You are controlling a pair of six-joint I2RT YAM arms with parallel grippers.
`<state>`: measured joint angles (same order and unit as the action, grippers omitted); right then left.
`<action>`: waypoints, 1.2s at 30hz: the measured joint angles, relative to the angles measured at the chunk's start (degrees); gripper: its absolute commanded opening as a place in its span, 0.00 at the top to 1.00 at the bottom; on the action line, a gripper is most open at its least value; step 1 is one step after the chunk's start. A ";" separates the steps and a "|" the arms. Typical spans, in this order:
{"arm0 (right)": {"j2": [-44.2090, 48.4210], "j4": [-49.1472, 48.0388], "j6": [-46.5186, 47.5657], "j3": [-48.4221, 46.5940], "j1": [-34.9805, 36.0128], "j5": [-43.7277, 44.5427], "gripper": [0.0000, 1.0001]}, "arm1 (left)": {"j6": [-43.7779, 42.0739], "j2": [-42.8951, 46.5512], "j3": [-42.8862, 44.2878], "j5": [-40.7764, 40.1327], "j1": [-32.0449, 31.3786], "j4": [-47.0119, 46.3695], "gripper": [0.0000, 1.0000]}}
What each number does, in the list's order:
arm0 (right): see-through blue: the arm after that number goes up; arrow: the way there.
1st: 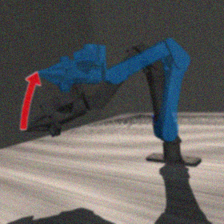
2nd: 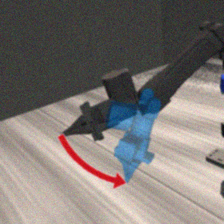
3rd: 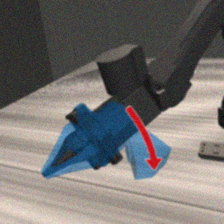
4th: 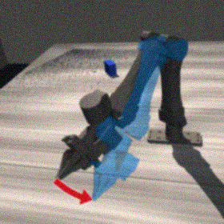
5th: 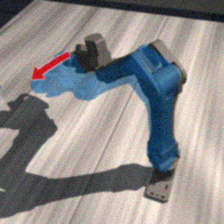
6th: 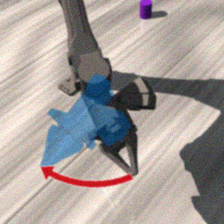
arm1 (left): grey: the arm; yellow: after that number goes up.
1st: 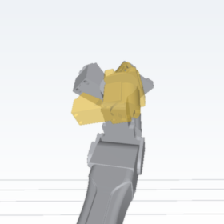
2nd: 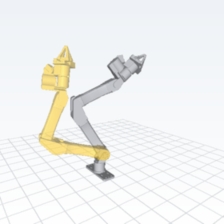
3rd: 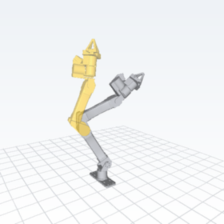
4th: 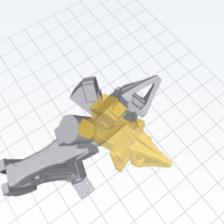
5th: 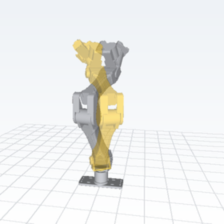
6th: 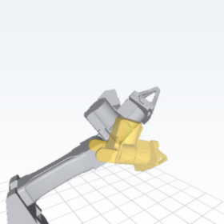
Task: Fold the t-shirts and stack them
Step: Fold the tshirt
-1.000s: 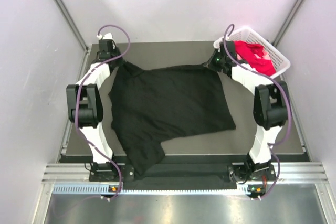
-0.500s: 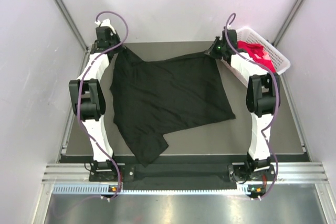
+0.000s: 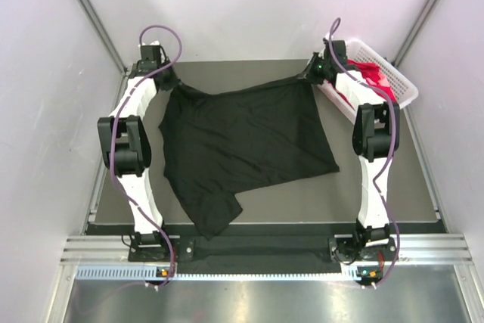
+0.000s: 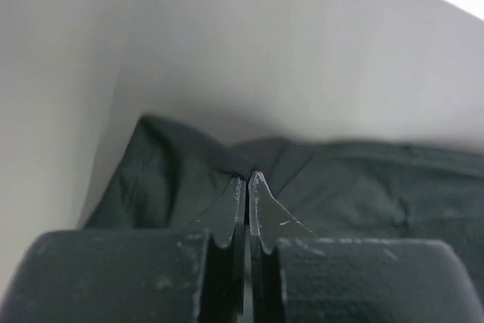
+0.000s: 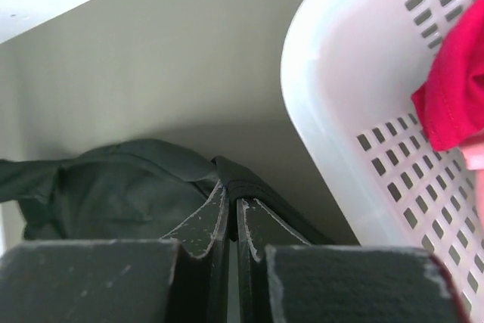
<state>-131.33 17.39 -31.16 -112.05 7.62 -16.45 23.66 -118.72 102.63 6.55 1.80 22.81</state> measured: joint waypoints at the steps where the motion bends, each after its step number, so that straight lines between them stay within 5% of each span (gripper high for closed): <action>1: -0.24 0.87 0.02 -0.96 -0.20 -0.72 1.00 | 0.22 0.59 -0.22 0.00 -0.02 1.44 1.00; 17: -0.26 11.10 -0.26 -1.07 -1.38 -5.44 1.00 | 3.04 19.63 -10.80 0.15 -0.02 12.17 1.00; 36: 9.86 16.98 3.58 8.66 -2.36 -6.38 0.99 | 3.63 26.23 -18.12 1.36 -0.02 20.59 1.00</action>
<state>-121.47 34.37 -27.57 -103.39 5.26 -22.83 27.29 -92.49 84.51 7.90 1.78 43.40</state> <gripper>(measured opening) 0.012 0.026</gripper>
